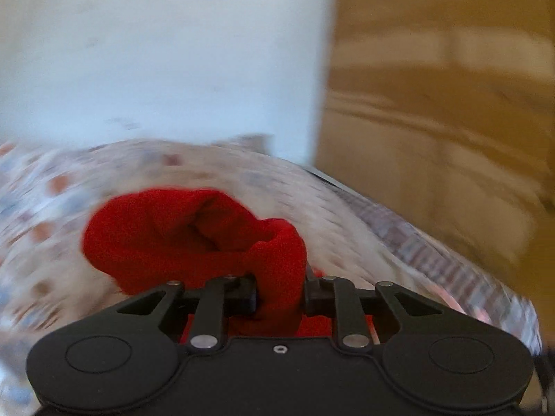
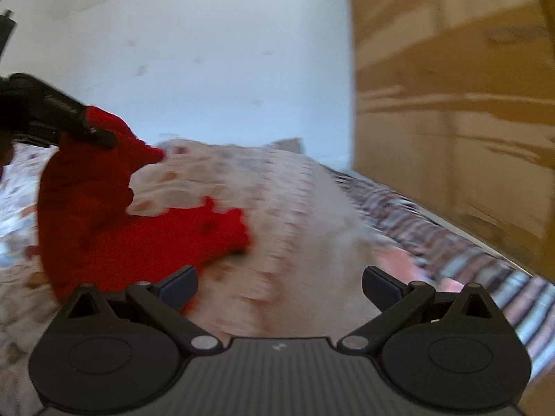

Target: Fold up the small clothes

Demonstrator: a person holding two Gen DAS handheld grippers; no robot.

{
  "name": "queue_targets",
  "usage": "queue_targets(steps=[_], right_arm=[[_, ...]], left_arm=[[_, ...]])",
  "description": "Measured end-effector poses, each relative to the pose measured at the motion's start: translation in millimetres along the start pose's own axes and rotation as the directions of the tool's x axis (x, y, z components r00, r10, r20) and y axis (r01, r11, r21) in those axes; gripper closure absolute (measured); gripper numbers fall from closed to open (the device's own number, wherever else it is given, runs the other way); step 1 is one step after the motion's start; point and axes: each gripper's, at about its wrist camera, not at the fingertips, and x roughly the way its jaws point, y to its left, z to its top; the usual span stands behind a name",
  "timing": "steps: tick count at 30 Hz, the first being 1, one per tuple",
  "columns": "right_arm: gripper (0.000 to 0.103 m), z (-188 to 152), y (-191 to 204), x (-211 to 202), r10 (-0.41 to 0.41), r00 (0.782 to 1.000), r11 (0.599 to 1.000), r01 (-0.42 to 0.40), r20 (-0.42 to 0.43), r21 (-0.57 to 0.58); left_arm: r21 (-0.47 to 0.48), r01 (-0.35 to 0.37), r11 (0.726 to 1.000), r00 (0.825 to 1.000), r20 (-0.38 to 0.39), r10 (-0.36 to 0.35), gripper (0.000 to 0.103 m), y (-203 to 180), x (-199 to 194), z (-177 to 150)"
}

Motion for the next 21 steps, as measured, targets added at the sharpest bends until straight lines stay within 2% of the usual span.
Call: queue_targets(steps=[3, 5, 10, 15, 17, 19, 21], right_arm=[[0.000, -9.7, -26.0, -3.2, -0.077, 0.997, 0.997, 0.078, -0.024, 0.030], [0.000, -17.2, -36.9, -4.6, -0.108, 0.993, 0.993, 0.109, -0.046, 0.038], [0.000, -30.8, -50.8, -7.2, -0.143, 0.987, 0.986, 0.149, -0.075, 0.070], [0.000, -31.7, -48.8, -11.1, -0.128, 0.989, 0.988, 0.135, -0.080, 0.081], [0.000, -31.3, -45.1, -10.3, -0.117, 0.990, 0.990, 0.123, -0.084, 0.075], [0.000, -30.5, -40.2, -12.7, -0.110, 0.990, 0.991, 0.116, -0.086, 0.072], [0.000, -30.3, -36.5, -13.7, -0.106, 0.990, 0.992, 0.112, -0.087, 0.064]], left_arm=[[0.048, 0.137, 0.989, 0.989, -0.070, -0.134, 0.080, -30.3, 6.1, -11.9], [0.046, 0.189, 0.981, 0.976, -0.121, -0.183, 0.080, -41.6, 10.0, -23.1], [0.045, 0.189, 0.981, 0.970, -0.164, -0.180, 0.078, -46.4, 14.2, -39.9], [-0.015, 0.201, 0.980, 0.969, -0.145, -0.201, 0.071, -37.0, 9.9, -36.2], [-0.036, 0.217, 0.975, 0.966, -0.139, -0.220, 0.064, -32.1, 5.9, -36.9], [-0.073, 0.252, 0.965, 0.959, -0.116, -0.259, 0.047, -25.0, -1.5, -38.8], [-0.111, 0.290, 0.951, 0.950, -0.090, -0.300, 0.035, -20.9, -8.9, -39.9]])
